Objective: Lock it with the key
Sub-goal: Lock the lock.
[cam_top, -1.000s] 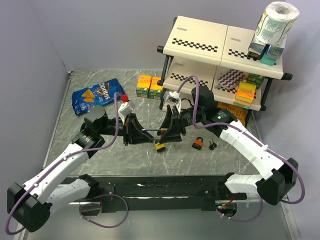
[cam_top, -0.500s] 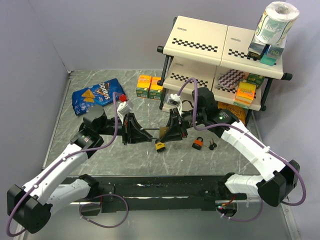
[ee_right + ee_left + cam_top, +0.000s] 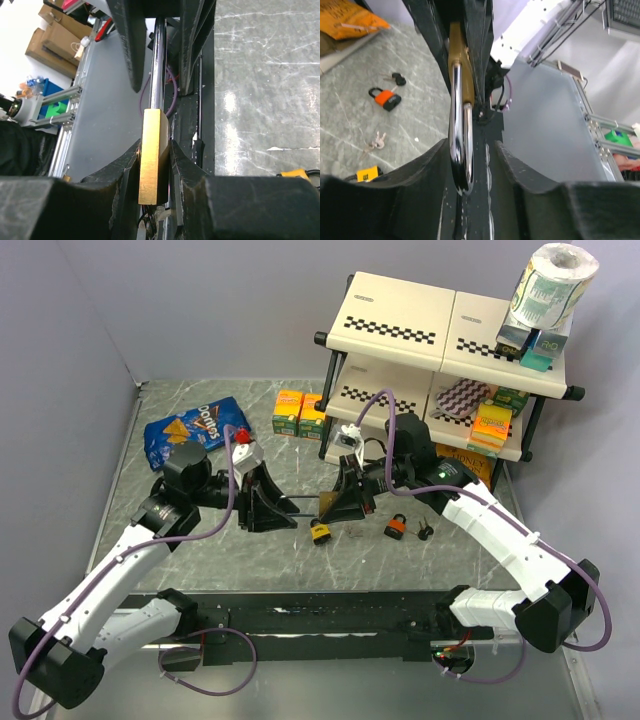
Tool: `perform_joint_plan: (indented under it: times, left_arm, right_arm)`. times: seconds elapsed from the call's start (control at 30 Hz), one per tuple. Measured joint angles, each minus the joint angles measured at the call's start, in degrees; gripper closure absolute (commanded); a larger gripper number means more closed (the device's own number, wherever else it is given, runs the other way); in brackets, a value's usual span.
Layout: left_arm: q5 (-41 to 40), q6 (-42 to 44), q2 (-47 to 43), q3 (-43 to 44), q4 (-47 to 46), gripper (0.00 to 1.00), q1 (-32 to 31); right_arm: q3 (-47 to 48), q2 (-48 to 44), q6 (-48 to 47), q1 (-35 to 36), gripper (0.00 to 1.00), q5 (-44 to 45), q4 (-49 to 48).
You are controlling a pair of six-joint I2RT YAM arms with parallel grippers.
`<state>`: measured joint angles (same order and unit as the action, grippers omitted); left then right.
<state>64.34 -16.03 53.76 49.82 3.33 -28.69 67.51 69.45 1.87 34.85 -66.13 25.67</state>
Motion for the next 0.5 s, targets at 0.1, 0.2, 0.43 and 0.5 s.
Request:
perform_joint_plan:
  times: [0.1,0.2,0.43,0.5]
  left_arm:
    - [0.42,1.64,-0.04,0.02,2.36,0.74,0.11]
    - [0.39,2.08,-0.04,0.02,2.84,0.94,0.11]
    - [0.04,1.11,0.13,0.02,2.93,0.99,0.37]
    - [0.07,0.31,0.13,-0.02,2.69,0.99,0.37]
  right_arm:
    - [0.00,0.00,0.28,-0.02,1.00,-0.11,0.00]
    - [0.00,0.00,0.42,-0.02,1.00,-0.20,-0.02]
    - [0.00,0.00,0.42,0.00,1.00,-0.70,0.04]
    - [0.00,0.00,0.48,0.00,1.00,-0.70,-0.09]
